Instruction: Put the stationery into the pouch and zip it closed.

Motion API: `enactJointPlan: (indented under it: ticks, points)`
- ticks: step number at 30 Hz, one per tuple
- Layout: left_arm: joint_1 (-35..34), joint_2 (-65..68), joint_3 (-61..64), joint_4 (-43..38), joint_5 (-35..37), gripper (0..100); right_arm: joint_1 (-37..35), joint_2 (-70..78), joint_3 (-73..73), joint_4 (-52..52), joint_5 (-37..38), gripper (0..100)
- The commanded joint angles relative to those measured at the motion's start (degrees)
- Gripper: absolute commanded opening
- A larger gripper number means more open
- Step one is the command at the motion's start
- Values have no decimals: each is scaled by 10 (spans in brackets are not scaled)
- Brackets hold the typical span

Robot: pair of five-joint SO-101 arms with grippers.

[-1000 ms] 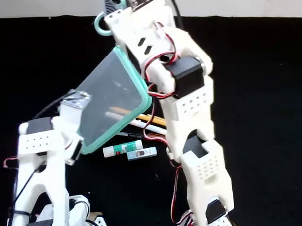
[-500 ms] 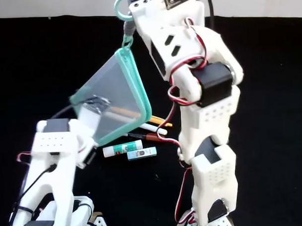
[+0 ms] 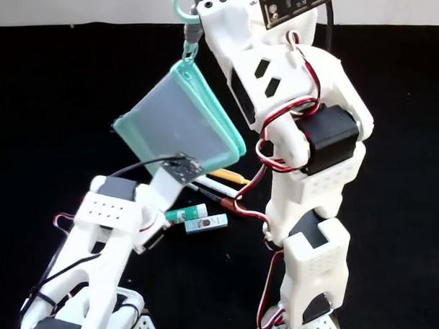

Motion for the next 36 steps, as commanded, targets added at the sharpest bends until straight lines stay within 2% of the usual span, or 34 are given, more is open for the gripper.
enactJointPlan:
  ticks: [1, 13, 18, 25, 31, 36]
  points:
    - [25, 0, -5, 4, 2, 7, -43, -30, -32, -14, 5, 12]
    - [8, 0, -23, 4, 4, 7, -176, -27, 1, 0, 6, 12]
    - [0, 0, -22, 4, 4, 7, -190, -27, 57, 0, 6, 12]
    - [-73, -1, -32, -4, 4, 7, -239, -27, 74, 4, 6, 12]
    - [-75, -4, -32, -4, 4, 7, -290, -27, 75, 21, 6, 12]
    - [-76, -4, -32, -4, 4, 7, -290, -26, 75, 21, 6, 12]
